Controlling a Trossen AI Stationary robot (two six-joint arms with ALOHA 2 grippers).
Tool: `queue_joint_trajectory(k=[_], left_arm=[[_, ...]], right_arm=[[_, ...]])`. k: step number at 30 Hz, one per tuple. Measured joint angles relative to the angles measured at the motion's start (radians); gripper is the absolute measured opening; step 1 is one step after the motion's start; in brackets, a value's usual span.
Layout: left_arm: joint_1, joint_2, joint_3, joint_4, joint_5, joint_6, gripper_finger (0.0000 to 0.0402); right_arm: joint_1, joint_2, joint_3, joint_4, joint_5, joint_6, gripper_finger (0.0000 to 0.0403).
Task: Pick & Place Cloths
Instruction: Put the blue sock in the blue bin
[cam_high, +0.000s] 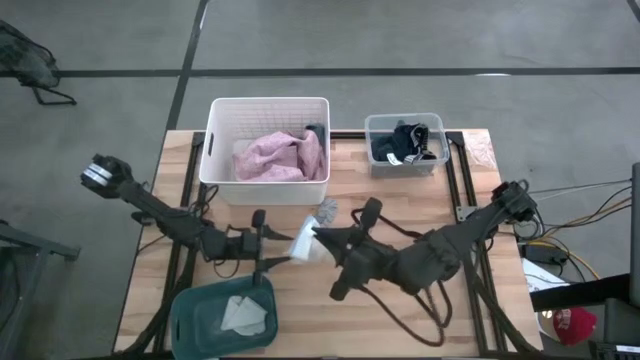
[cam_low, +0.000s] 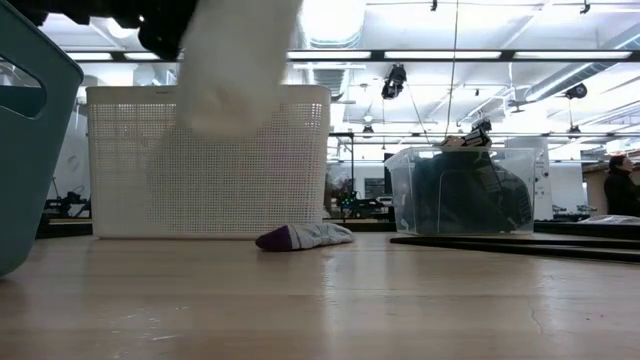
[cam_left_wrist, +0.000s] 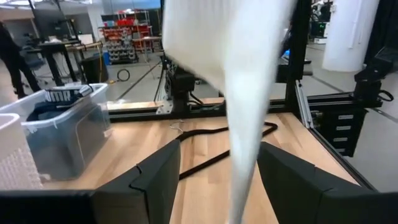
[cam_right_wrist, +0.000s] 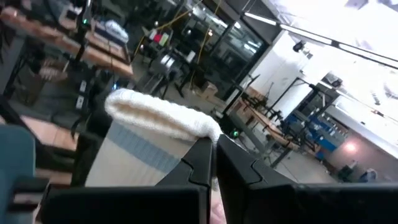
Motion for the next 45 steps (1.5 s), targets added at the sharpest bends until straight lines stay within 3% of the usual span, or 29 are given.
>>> queue_joint_trajectory(k=[13,18,22,25,30,34,38,45], left_arm=[[0.017,0.03,0.018,-0.002,0.076,-0.014,0.0207],[0.017,0.047,0.046,-0.015,0.145,0.006,0.013],[0.024,0.074,0.058,-0.016,0.135,0.038,0.0059],[0.035,0.103,0.058,-0.021,0.116,0.045,0.0033],[0.06,0.125,0.076,-0.02,0.031,0.033,0.0038],[0.058,0.13,0.086,-0.031,0.11,0.06,0.0027],[0.058,0.129,0.103,-0.028,0.11,0.086,0.0008],[0.051,0.126,0.105,0.041,0.096,0.085,0.0005]], right_arm=[[0.0,0.001,0.092,-0.037,-0.007,-0.036,0.0008],[-0.001,0.003,0.059,-0.039,-0.032,-0.024,0.0008],[-0.006,0.003,0.054,-0.023,-0.069,-0.022,0.0008],[-0.006,0.003,0.065,-0.014,-0.074,-0.028,0.0008],[-0.006,0.001,0.067,-0.012,-0.074,-0.027,0.0008],[-0.005,0.014,0.067,-0.012,-0.074,-0.022,0.0008],[-0.007,0.028,0.067,-0.016,-0.091,-0.002,0.0008],[-0.012,0.049,0.065,-0.117,-0.308,0.17,0.0008]])
